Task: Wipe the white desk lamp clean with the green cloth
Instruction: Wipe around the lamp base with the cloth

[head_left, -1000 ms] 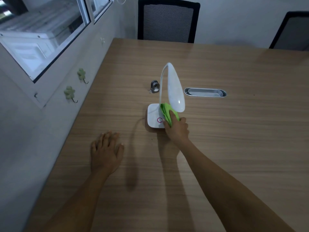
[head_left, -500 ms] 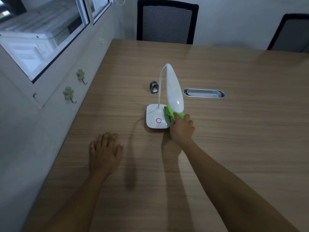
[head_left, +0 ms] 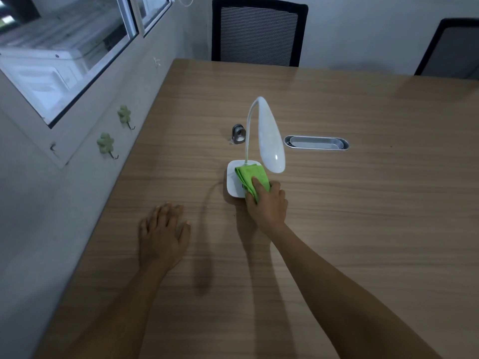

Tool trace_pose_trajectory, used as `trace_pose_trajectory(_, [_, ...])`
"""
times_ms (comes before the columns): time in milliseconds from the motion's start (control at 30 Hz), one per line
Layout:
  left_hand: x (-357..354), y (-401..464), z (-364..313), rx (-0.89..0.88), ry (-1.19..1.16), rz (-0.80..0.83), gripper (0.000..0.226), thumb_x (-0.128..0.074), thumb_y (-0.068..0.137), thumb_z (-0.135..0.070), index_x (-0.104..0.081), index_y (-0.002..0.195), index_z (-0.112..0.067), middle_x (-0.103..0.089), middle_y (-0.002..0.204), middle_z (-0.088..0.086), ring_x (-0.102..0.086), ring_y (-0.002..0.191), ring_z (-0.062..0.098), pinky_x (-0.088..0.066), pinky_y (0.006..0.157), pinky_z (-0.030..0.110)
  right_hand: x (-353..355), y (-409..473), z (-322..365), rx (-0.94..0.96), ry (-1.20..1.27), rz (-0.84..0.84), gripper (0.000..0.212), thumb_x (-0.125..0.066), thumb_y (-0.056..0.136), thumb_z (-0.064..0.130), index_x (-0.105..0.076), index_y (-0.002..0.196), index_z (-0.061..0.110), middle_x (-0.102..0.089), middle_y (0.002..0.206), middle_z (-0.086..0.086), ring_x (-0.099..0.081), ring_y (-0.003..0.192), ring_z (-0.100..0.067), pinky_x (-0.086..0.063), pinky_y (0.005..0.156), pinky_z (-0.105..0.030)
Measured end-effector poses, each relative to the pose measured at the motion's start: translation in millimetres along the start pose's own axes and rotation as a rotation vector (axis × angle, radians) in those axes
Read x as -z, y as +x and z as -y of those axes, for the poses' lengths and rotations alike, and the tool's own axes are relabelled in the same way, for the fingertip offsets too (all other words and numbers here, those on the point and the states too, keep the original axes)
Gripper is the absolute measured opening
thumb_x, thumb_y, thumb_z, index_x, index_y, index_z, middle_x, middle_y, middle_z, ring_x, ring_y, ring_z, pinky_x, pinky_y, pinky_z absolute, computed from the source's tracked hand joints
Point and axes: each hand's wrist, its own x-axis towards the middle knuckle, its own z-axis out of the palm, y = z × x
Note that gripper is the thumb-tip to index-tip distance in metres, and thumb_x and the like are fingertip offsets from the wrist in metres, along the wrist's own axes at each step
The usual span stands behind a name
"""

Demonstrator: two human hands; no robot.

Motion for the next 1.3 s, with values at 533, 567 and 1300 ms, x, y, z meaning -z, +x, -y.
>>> trace_pose_trajectory(533, [1, -1, -1, 0.006, -0.007, 0.005, 0.063, -0.024, 0.084, -0.052, -0.047, 0.136, -0.027, -0.045, 0.147, 0.004, -0.037, 0.138, 0.028, -0.026, 0.111, 0.050, 7, 7, 10, -0.040, 0.066, 0.090, 0.049, -0.044, 0.090, 0.053, -0.053, 0.129, 0.023, -0.039, 0.126, -0.016, -0.052, 0.105, -0.040, -0.044, 0.097, -0.045])
trace_pose_trajectory(567, [1, -1, -1, 0.010, -0.009, 0.011, 0.063, -0.023, 0.084, -0.053, -0.046, 0.137, -0.028, -0.044, 0.148, 0.003, -0.036, 0.139, 0.027, -0.024, 0.112, 0.050, 9, 9, 11, -0.061, 0.104, 0.081, 0.045, -0.041, 0.093, 0.048, -0.057, 0.124, 0.019, -0.040, 0.124, -0.016, -0.055, 0.102, -0.040, -0.045, 0.095, -0.044])
trace_pose_trajectory(1300, [-2, 0, 1, 0.001, 0.015, -0.003, 0.061, -0.025, 0.084, -0.052, -0.048, 0.134, -0.028, -0.048, 0.145, 0.004, -0.040, 0.136, 0.027, -0.028, 0.109, 0.049, 35, 43, 7, -0.341, 0.556, 0.071, 0.036, -0.062, 0.077, 0.004, -0.055, 0.113, 0.005, -0.054, 0.088, -0.005, -0.055, 0.084, -0.027, -0.046, 0.073, -0.031])
